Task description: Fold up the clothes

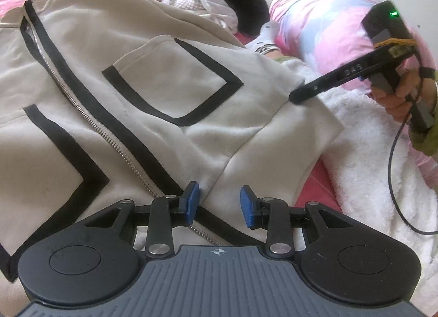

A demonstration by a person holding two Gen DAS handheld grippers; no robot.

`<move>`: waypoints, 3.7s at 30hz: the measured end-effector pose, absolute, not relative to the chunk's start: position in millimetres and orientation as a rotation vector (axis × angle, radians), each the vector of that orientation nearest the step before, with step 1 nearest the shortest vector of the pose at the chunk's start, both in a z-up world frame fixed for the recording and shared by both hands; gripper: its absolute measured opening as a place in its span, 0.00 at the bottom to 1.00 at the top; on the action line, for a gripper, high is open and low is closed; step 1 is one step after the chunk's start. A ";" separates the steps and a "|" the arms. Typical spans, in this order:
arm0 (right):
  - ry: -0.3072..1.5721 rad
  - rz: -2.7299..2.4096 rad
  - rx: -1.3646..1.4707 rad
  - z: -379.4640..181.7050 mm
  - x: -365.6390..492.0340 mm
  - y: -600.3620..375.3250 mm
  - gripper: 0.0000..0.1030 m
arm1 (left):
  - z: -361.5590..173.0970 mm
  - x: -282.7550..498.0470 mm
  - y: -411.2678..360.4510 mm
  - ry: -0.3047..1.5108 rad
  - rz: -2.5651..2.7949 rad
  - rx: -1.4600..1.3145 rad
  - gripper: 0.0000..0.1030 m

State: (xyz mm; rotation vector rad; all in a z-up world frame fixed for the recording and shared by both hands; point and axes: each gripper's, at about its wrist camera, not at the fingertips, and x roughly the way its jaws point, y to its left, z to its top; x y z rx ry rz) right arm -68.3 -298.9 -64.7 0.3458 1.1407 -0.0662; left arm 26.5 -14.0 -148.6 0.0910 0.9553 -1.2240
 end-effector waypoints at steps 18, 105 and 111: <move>1.058 -0.265 0.540 -57.4 -58.6 -364.8 0.41 | -151.6 34.7 -3.1 0.952 -1.262 0.088 0.32; 0.895 -0.490 -0.160 0.6 70.0 -415.8 0.59 | -138.7 36.7 -0.9 0.979 -1.320 0.075 0.37; 1.004 -0.498 -0.266 -57.5 113.5 -430.2 0.56 | -135.1 39.3 1.8 1.037 -1.281 0.038 0.37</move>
